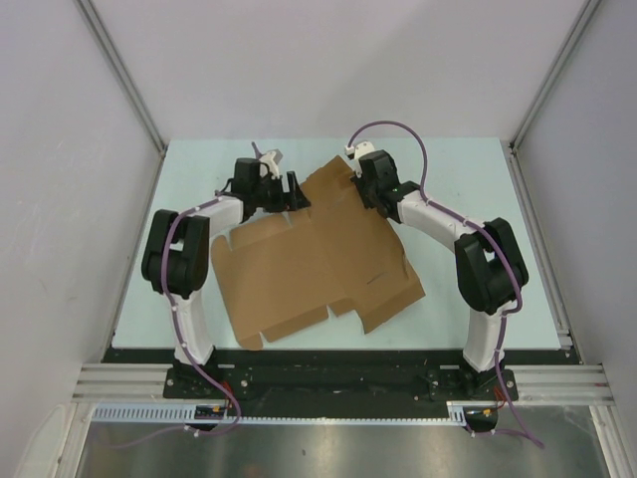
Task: Fold the paper box
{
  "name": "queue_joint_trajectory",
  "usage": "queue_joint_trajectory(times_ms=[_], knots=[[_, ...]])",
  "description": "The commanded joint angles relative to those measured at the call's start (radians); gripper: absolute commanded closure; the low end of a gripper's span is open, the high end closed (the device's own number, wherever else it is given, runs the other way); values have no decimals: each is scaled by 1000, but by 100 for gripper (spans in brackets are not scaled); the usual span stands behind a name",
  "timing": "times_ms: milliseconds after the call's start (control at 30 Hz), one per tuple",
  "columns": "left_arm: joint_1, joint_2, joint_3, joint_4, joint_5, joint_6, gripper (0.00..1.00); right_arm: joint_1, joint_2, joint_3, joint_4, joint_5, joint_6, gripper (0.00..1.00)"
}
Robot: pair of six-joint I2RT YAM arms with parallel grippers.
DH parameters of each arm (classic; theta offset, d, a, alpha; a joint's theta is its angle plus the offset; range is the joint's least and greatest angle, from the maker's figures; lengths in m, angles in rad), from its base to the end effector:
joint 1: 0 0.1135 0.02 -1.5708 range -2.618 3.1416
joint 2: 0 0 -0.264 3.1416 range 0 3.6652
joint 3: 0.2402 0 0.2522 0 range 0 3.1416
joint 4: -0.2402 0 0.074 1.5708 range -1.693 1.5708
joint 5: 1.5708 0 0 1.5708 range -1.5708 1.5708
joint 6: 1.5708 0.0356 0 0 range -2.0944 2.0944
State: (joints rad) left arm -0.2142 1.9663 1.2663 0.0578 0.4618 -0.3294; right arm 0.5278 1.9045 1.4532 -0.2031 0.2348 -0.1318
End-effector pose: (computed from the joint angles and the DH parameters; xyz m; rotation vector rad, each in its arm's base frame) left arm 0.4192 -0.1074 0.1818 0.1343 2.2500 -0.8079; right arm 0.3837 0.2141 0.2440 -0.5916 2.1237 -0.0410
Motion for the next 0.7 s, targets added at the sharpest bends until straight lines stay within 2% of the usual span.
queue_joint_trajectory(times_ms=[0,200,400,600,667], knots=[[-7,37,22,-12,78,55,16,-3,-19,16,31,-14,3,100],[-21,36,8,5,-29,101,17,0,-21,18,28,-23,6,100],[-17,-33,-38,66,-97,112,12,0,-27,10,33,-25,8,100],[-16,11,-22,39,-100,113,13,1,-25,9,36,-26,8,100],[-17,22,-19,40,-72,104,17,1,-27,9,33,-25,8,100]])
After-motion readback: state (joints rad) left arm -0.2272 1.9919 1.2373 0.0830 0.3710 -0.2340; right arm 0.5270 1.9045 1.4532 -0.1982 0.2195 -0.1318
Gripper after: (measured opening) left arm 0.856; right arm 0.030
